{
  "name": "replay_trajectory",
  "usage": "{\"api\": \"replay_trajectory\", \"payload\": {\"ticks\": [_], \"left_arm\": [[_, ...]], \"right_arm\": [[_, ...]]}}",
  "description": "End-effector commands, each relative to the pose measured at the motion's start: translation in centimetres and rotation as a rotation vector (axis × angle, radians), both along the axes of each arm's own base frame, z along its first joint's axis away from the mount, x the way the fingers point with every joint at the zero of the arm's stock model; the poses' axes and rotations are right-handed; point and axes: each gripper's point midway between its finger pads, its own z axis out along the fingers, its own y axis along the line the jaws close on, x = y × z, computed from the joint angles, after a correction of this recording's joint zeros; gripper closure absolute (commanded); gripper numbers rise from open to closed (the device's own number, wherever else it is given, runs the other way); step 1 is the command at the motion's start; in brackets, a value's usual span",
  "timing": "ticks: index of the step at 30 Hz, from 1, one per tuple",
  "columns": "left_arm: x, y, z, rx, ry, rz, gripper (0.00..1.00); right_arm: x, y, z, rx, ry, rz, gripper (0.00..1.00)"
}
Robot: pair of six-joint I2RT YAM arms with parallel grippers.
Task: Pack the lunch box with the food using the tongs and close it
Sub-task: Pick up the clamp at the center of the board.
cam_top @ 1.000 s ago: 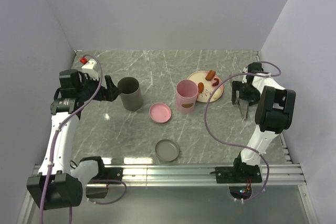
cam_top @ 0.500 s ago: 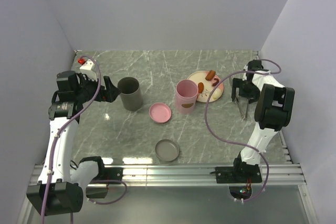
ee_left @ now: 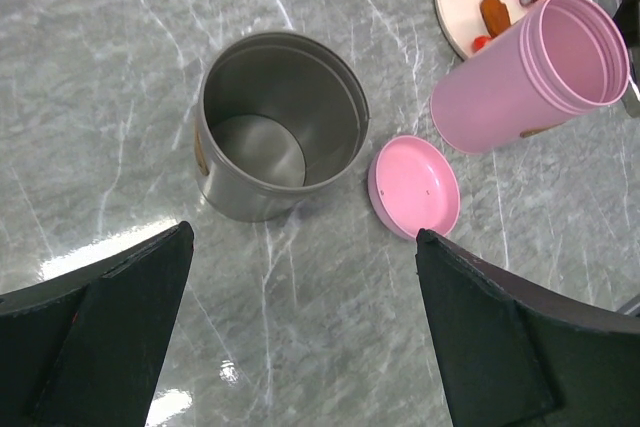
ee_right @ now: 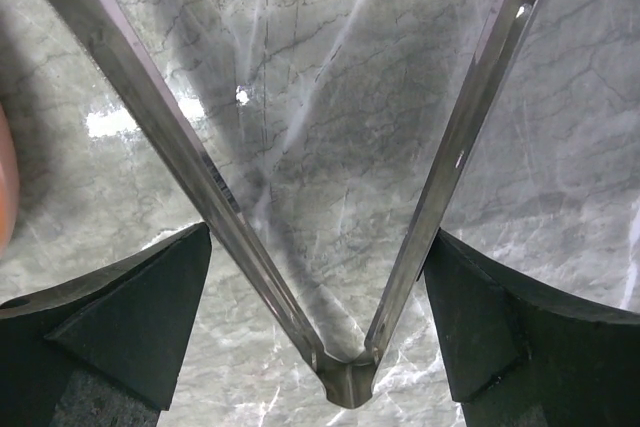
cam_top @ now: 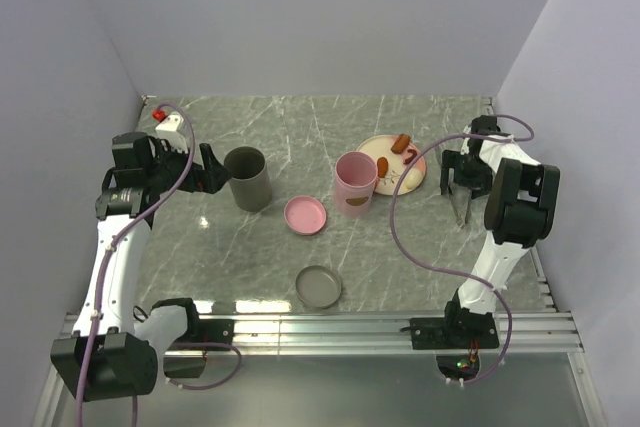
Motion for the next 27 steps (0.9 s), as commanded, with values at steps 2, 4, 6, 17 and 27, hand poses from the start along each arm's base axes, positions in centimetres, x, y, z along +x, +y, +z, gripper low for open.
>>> {"api": "replay_trajectory", "payload": {"ticks": [2,4,6,17,27], "left_arm": [[0.4,-0.6,1.7,-0.019,-0.045,-0.039,0.01],[0.4,-0.6,1.7,-0.017,-0.047,-0.038,0.01],[0.4,-0.7,1.7,-0.016,-0.049,-0.044,0.01],[0.2,-0.8,1.4,-0.017,-0.046,-0.054,0.01],[-0.4,-0.9,1.6,-0.007,-0.057,-0.071,0.01]], "right_arm": [[2.0,-0.4,0.6,-0.016,-0.051,-0.018,0.07],[2.1,-0.4,0.6,-0.019,-0.051,-0.018,0.06],[2.3,-0.6,0.6,-0.031,-0.062,-0.013,0.05],[2.5,-0.3,0.0,-0.002,-0.041,0.073,0.08],[2.7,-0.6,-0.4,0.022,-0.012,0.096,0.15]]}}
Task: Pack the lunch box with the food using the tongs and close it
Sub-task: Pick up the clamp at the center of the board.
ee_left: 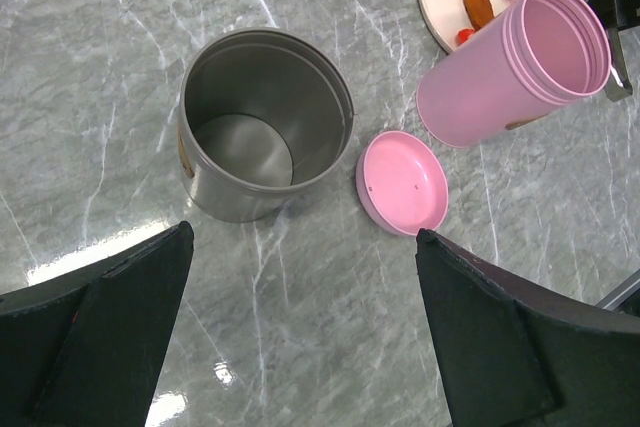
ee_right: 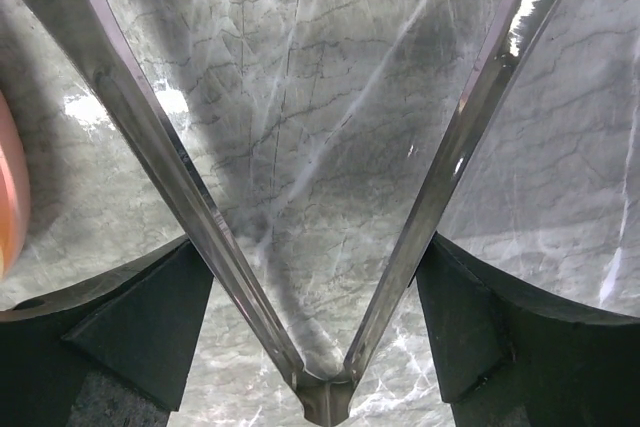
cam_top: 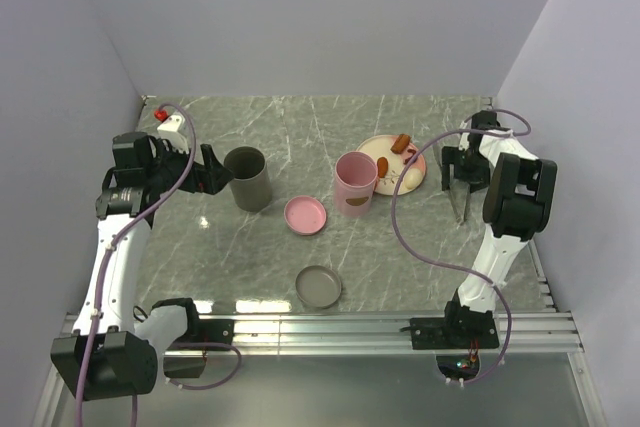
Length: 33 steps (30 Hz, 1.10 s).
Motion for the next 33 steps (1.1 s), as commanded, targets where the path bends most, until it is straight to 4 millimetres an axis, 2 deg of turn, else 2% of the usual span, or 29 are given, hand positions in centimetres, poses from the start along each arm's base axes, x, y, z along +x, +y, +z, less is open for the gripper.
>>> {"api": "replay_trajectory", "payload": {"ticks": [1,6,9,11,18,22,26,29,33], "left_arm": [[-0.4,-0.3,1.9,0.008,-0.070,-0.033,0.01],[-0.5,-0.5,2.2,0.006,-0.076,-0.046,0.01],[-0.5,-0.6,2.2,0.006,-0.079,-0.049,0.01],[-0.5,-0.5,2.3,0.009,-0.080,-0.045,0.01],[-0.6,-0.6,2.2,0.006,-0.078,-0.047,0.01],[-0.6,-0.5,2.3,0.009,-0.080,-0.042,0.01],[-0.6,-0.5,2.3,0.008,-0.077,-0.039,0.00],[-0.7,-0.5,2.5,0.003,-0.078,-0.044,0.01],[-0.7,-0.6,3.0,0.006,-0.089,-0.048,0.01]], "right_arm": [[0.9,-0.2,0.1,0.017,-0.006,0.014,0.15],[1.0,-0.2,0.2,0.022,-0.001,0.010,0.14],[0.8,-0.5,0.0,0.014,0.010,0.012,0.22],[1.1,-0.6,0.2,0.019,0.006,0.012,0.22],[1.6,-0.4,0.4,0.030,0.001,0.001,0.16],[1.3,-0.6,0.1,0.022,0.011,0.014,0.25],[1.3,-0.1,2.0,0.040,-0.050,0.018,0.29],[1.3,0.1,5.3,0.048,-0.113,0.031,0.32],[0.7,0.0,8.4,0.056,-0.156,0.046,0.33]]}}
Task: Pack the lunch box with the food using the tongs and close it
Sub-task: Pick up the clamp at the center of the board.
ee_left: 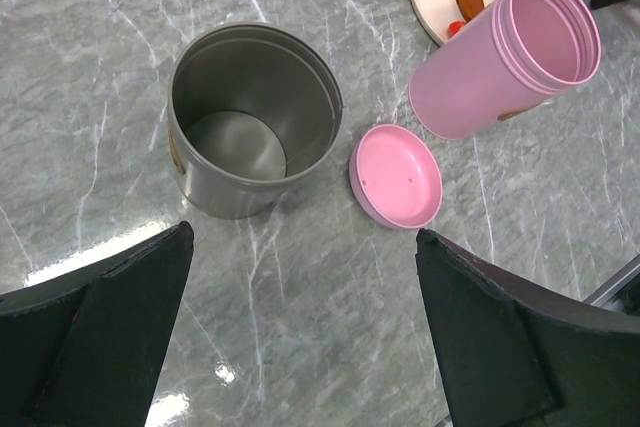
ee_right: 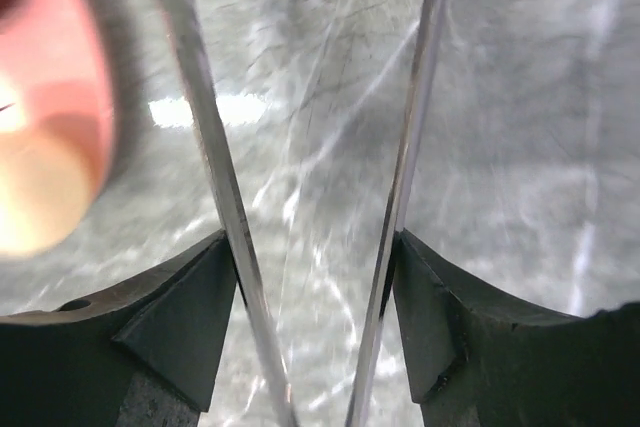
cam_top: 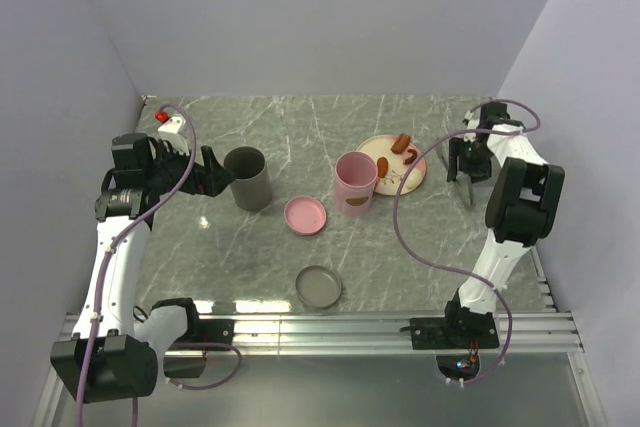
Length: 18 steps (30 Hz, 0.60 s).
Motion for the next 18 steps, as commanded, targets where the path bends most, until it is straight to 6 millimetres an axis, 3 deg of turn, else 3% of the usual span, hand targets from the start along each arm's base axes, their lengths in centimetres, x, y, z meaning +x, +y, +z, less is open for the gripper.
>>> {"api": "replay_trajectory", "payload": {"ticks": [1,7,9,10,18], "left_arm": [[-0.1,-0.3,2.8,0.005,-0.081,-0.028,0.01],[-0.4,-0.5,3.3,-0.001,-0.083,-0.037,0.01],[-0.7,-0.9,3.8,0.020,-0.123,-0.094,0.01],[-0.7,-0.9,3.8,0.020,-0.123,-0.094,0.01],[-2.0,-2.6,7.6,0.008,-0.311,-0.219,0.01]], "right_arm": [[0.0,-0.3,5.8,0.004,-0.119,0.026,0.33],[-2.1,0.0,10.1,0.014,-0.162,0.080,0.33],[-3.0,0.9,12.9,0.034,-0.207,0.123,0.34],[-3.4,1.0,13.4,0.034,-0.207,0.123,0.34],[-5.9,6.0,21.4,0.213,-0.349,0.278,0.35]]}}
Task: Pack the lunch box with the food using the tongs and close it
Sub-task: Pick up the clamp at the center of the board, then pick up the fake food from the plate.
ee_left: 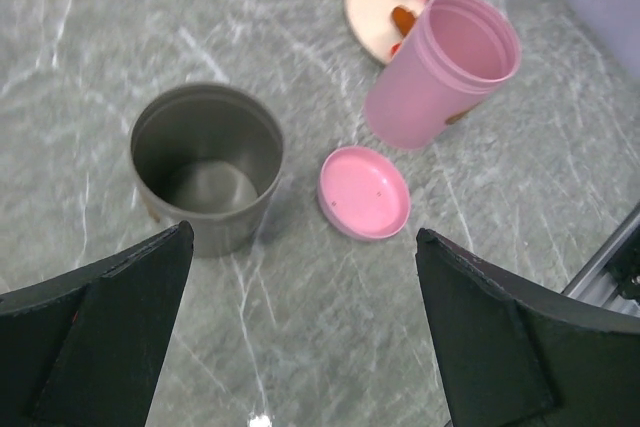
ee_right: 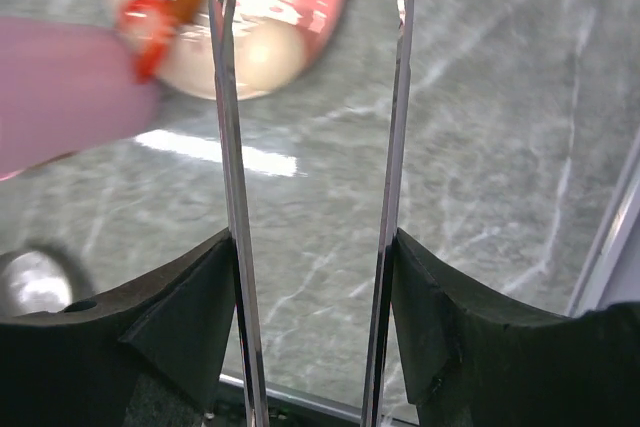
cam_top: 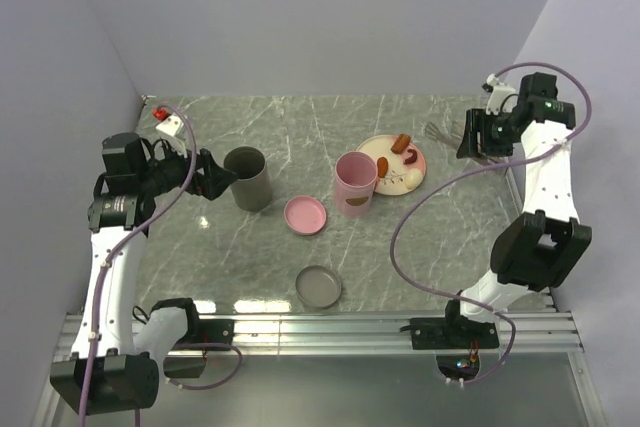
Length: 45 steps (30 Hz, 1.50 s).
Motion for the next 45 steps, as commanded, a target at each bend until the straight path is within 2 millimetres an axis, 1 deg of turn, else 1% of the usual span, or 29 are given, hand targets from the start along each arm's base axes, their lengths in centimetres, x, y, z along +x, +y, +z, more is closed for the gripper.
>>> {"api": "replay_trajectory", "payload": {"ticks": [1,3,4,5,8,9,10,11,12,13,14,15,16,17,18,20,23,24,26,27,29,32,33,42,45], "left_arm": [[-0.7,-1.2,4.9,0.010,-0.204,-0.101,0.01],[-0.9,-1.4,5.5,0.008,-0.229,-0.116,0.01],[-1.0,-1.4,5.7,0.005,-0.232,-0.120,0.01],[-1.1,-1.5,6.0,0.005,-0.239,-0.121,0.01],[-1.2,-1.6,5.9,-0.005,-0.224,-0.121,0.01],[-1.4,-1.5,5.8,-0.006,-0.223,-0.121,0.01],[-1.4,-1.5,5.8,-0.005,-0.223,-0.119,0.01],[-1.5,-1.5,5.6,-0.005,-0.218,-0.118,0.01],[-1.5,-1.5,5.6,-0.005,-0.216,-0.112,0.01],[-1.5,-1.4,5.6,-0.001,-0.215,-0.102,0.01],[-1.6,-1.3,5.5,0.000,-0.210,-0.097,0.01],[-1.6,-1.2,5.5,0.001,-0.210,-0.093,0.01],[-1.6,-1.3,5.5,0.000,-0.210,-0.091,0.01],[-1.6,-1.2,5.5,0.002,-0.211,-0.088,0.01],[-1.6,-1.2,5.3,0.002,-0.206,-0.087,0.01],[-1.5,-1.1,5.1,-0.001,-0.198,-0.076,0.01],[-1.3,-1.0,4.7,-0.008,-0.180,-0.059,0.01],[-1.2,-0.9,4.6,-0.009,-0.175,-0.052,0.01],[-1.1,-0.9,4.3,-0.013,-0.168,-0.049,0.01],[-1.2,-0.9,4.4,-0.019,-0.166,-0.047,0.01],[-1.1,-0.9,4.2,-0.019,-0.168,-0.045,0.00],[-1.1,-0.9,4.1,-0.018,-0.174,-0.047,0.01],[-1.3,-1.0,4.1,-0.048,-0.150,-0.038,0.01],[-0.8,-0.8,3.9,-0.053,-0.150,-0.015,0.01],[-0.8,-0.8,3.9,-0.054,-0.149,-0.015,0.01]], "right_arm": [[-2.2,3.3,5.5,0.101,-0.099,0.112,0.35],[-2.3,3.9,6.8,0.111,-0.125,0.129,0.35],[-2.6,4.2,7.1,0.113,-0.124,0.131,0.35],[-2.6,4.5,7.4,0.107,-0.129,0.144,0.35],[-2.6,4.9,7.6,0.051,-0.136,0.167,0.35],[-2.8,4.9,6.9,0.034,-0.125,0.171,0.35],[-2.7,4.4,6.8,-0.018,-0.133,0.163,0.35],[-2.8,4.5,6.4,-0.044,-0.125,0.173,0.35],[-3.1,5.1,5.4,-0.060,-0.100,0.191,0.35],[-3.1,4.6,5.1,-0.104,-0.097,0.177,0.35],[-3.3,4.8,4.7,-0.113,-0.092,0.175,0.35],[-3.7,5.1,3.7,-0.119,-0.070,0.183,0.35],[-3.5,5.2,3.9,-0.131,-0.097,0.177,0.35],[-3.6,4.9,3.6,-0.145,-0.093,0.158,0.35],[-3.8,5.1,2.9,-0.145,-0.083,0.161,0.35],[-3.7,5.1,2.7,-0.153,-0.097,0.145,0.35],[-3.8,5.2,1.6,-0.169,-0.078,0.133,0.35],[-4.1,5.1,0.8,-0.171,-0.058,0.133,0.35],[-4.0,4.9,0.1,-0.185,-0.051,0.123,0.35],[-4.2,4.7,-0.6,-0.197,-0.032,0.117,0.35],[-4.0,4.6,-1.2,-0.203,-0.027,0.107,0.35],[-4.1,4.7,-2.6,-0.200,-0.004,0.107,0.36],[-4.0,4.7,-2.9,-0.201,-0.002,0.106,0.36],[-3.0,5.7,-5.3,-0.199,0.027,0.115,0.37],[-3.1,5.4,-6.2,-0.212,0.051,0.104,0.38]]}}
